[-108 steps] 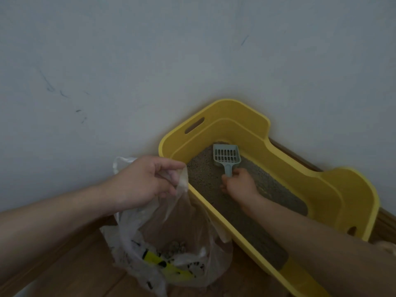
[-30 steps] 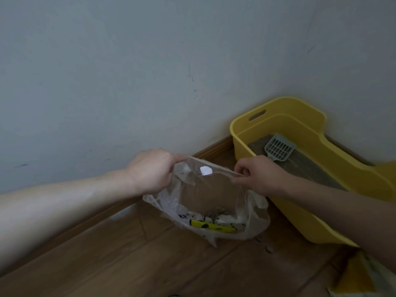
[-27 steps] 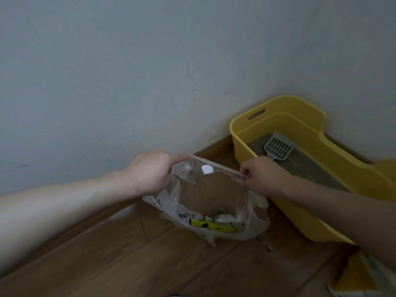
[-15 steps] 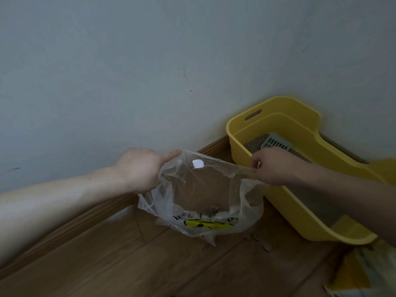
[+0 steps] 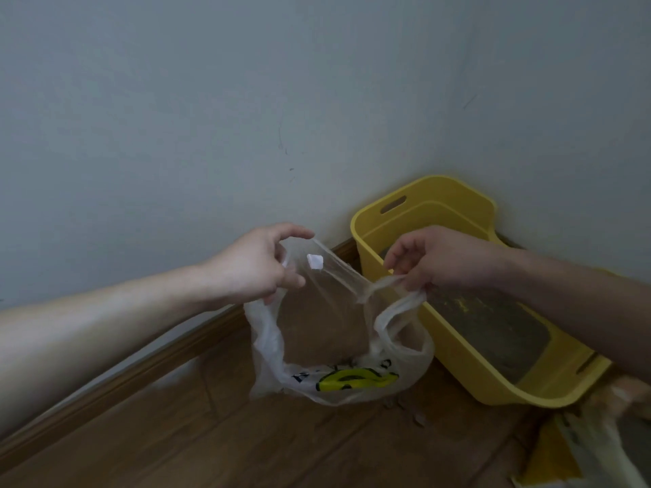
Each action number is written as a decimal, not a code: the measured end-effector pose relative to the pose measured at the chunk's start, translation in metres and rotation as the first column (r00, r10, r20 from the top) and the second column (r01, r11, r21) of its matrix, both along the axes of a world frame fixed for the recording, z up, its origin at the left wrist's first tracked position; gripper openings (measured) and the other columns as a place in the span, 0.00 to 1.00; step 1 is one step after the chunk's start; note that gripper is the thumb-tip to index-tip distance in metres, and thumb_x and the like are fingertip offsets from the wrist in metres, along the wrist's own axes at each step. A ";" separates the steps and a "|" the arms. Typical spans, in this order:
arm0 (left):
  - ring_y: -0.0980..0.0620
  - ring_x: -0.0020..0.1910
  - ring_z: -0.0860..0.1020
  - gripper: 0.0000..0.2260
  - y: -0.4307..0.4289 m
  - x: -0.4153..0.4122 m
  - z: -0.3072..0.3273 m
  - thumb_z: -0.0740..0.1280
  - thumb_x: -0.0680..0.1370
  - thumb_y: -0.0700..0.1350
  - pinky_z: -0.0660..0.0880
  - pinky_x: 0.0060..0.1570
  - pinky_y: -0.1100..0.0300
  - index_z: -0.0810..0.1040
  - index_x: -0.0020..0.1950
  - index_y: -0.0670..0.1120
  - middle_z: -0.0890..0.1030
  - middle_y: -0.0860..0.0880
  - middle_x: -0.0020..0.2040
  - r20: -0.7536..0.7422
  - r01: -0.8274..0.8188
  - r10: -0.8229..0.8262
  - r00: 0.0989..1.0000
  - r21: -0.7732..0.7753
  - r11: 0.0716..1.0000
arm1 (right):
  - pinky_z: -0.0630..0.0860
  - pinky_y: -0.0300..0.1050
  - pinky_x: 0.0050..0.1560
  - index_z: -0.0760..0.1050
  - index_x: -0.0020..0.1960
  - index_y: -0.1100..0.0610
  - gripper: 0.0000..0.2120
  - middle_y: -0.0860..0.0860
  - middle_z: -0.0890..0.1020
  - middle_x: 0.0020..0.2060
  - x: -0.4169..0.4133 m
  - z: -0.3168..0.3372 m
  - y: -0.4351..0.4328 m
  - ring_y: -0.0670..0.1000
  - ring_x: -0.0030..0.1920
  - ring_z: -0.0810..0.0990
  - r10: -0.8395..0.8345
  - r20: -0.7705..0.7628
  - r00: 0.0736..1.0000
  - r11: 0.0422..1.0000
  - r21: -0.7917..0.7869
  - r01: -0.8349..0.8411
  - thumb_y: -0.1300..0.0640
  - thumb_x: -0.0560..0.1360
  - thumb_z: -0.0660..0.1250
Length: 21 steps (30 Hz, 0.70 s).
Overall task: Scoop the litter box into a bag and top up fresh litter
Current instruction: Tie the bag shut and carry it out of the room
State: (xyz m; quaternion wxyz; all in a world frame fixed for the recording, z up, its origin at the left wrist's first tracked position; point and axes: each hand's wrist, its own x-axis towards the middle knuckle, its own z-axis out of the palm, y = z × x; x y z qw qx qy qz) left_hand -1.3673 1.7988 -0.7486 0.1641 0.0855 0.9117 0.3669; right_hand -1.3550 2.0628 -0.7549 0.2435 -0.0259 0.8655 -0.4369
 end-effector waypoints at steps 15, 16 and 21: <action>0.51 0.29 0.75 0.14 0.078 0.022 0.031 0.78 0.66 0.60 0.70 0.31 0.56 0.82 0.45 0.55 0.82 0.44 0.34 -0.052 0.204 -0.200 0.979 0.105 0.973 | 0.74 0.35 0.28 0.81 0.43 0.65 0.06 0.55 0.81 0.32 0.006 0.048 0.012 0.46 0.29 0.79 -0.193 -0.023 0.981 0.949 -0.260 0.181 0.74 0.71 0.70; 0.51 0.30 0.76 0.15 0.081 0.022 0.030 0.78 0.65 0.60 0.71 0.31 0.54 0.81 0.46 0.56 0.82 0.45 0.37 -0.056 0.202 -0.198 0.979 0.079 0.976 | 0.75 0.36 0.30 0.81 0.44 0.65 0.06 0.56 0.82 0.34 0.006 0.048 0.013 0.47 0.31 0.79 -0.201 -0.041 0.979 0.950 -0.254 0.184 0.73 0.71 0.70; 0.54 0.43 0.80 0.12 0.091 0.023 0.026 0.77 0.69 0.58 0.80 0.45 0.52 0.80 0.48 0.56 0.80 0.52 0.49 -0.123 0.198 -0.209 0.970 -0.094 0.976 | 0.77 0.35 0.34 0.82 0.45 0.65 0.05 0.56 0.83 0.36 0.013 0.046 0.020 0.46 0.33 0.81 -0.232 -0.125 0.965 0.936 -0.298 0.186 0.72 0.72 0.70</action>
